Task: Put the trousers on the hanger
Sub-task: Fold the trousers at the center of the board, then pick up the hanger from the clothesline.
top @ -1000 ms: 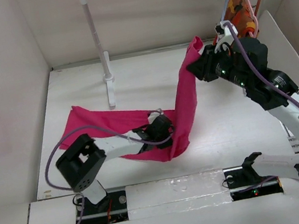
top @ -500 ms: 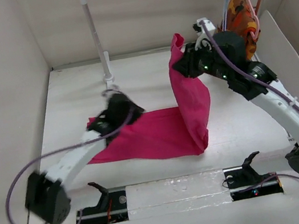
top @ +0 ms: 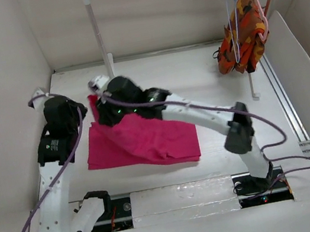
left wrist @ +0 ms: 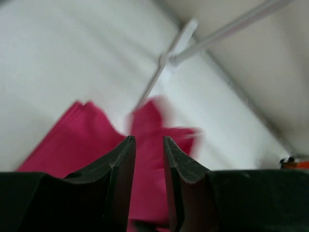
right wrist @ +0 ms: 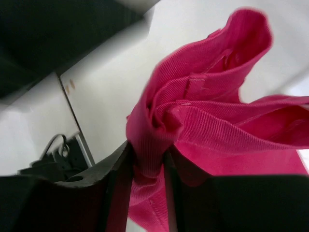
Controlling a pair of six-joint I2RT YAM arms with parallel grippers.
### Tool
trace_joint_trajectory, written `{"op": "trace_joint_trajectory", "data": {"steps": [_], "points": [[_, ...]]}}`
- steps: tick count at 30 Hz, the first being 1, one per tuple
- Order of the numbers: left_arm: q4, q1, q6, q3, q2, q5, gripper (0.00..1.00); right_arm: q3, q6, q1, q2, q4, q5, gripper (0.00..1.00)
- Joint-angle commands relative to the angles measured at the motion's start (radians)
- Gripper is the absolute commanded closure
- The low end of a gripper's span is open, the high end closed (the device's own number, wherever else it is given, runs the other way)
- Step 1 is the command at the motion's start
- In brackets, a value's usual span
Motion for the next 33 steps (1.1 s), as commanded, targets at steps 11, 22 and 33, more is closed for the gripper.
{"op": "trace_joint_trajectory", "data": {"steps": [11, 22, 33], "points": [[0.099, 0.001, 0.073, -0.058, 0.023, 0.153, 0.62, -0.556, 0.023, -0.01, -0.287, 0.171, -0.106, 0.39], [0.372, 0.011, 0.079, -0.424, 0.32, 0.359, 0.62, -1.26, 0.085, -0.074, -0.709, 0.162, 0.007, 1.0], [0.326, 0.011, 0.114, -0.292, 0.372, 0.298, 0.68, -0.944, -0.126, -0.107, -0.829, -0.13, 0.149, 0.51]]}}
